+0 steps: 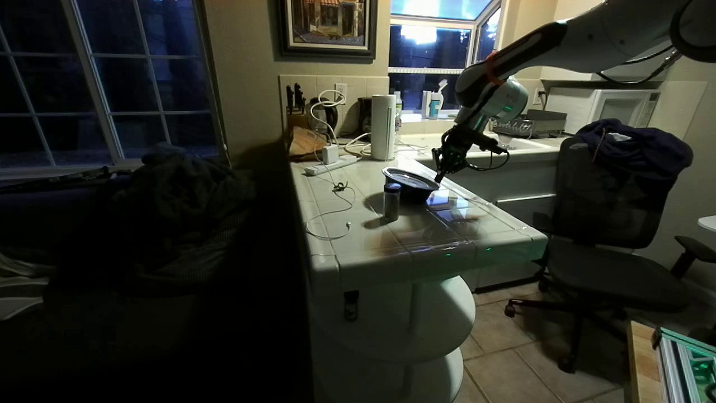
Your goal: Remove the clear lid from the black lunchbox and put it on the counter
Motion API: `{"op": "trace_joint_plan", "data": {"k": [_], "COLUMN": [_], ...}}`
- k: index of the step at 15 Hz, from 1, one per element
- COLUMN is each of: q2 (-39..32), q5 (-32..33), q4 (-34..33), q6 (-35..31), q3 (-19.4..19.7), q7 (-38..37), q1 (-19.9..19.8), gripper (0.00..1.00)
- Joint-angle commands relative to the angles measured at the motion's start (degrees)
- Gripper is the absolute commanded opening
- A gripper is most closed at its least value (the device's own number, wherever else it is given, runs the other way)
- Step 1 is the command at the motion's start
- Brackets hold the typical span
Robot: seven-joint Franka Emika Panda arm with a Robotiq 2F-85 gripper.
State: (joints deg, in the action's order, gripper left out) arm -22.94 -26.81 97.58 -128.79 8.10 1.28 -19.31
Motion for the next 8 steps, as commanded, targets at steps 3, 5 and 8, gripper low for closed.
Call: {"op": "trace_joint_plan", "data": {"k": [3, 5, 8], "q2": [2.0, 2.9, 3.9], "q5": [-1.0, -0.8, -0.4], "q4": [0.4, 0.5, 0.8], "q6": [0.6, 0.6, 0.6], "q3": [-0.2, 0.0, 0.3], "q7": [0.6, 0.5, 0.2], "q1": [-0.8, -0.8, -0.6], "gripper": [0.00, 0.00, 0.00]}}
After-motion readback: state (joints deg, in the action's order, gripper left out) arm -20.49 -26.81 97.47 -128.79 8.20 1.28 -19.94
